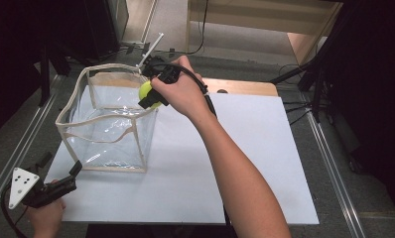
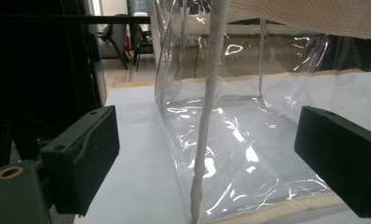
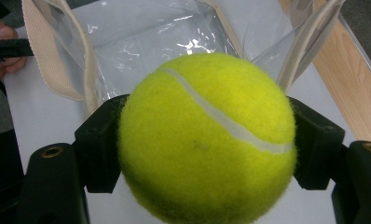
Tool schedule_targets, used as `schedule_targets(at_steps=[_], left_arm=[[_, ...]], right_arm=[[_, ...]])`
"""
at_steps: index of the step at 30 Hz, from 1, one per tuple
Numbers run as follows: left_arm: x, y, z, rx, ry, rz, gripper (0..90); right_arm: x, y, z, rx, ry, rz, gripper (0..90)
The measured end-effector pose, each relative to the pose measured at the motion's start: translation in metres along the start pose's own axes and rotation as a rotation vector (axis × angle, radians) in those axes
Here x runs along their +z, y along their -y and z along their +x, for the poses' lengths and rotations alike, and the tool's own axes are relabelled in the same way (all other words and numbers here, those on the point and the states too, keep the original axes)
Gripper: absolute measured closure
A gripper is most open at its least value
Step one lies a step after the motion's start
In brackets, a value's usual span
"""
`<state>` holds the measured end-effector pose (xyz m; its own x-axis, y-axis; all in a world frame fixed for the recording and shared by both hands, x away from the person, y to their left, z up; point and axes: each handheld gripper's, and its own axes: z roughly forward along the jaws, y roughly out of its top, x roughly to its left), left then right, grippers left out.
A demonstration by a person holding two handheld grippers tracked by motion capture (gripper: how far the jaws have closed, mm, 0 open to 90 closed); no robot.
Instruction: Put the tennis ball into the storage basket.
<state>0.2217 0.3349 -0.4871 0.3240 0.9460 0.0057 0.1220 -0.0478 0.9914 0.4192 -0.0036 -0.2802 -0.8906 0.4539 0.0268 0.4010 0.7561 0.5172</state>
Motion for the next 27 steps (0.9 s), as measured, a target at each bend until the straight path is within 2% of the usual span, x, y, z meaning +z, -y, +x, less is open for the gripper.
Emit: schedule_targets(at_steps=[27], left_arm=[[0.000,0.000,0.000,0.001,0.000,0.000,6.9]], right_arm=[[0.022,-0.018,0.006,-0.013,-0.013,0.020,23.6]])
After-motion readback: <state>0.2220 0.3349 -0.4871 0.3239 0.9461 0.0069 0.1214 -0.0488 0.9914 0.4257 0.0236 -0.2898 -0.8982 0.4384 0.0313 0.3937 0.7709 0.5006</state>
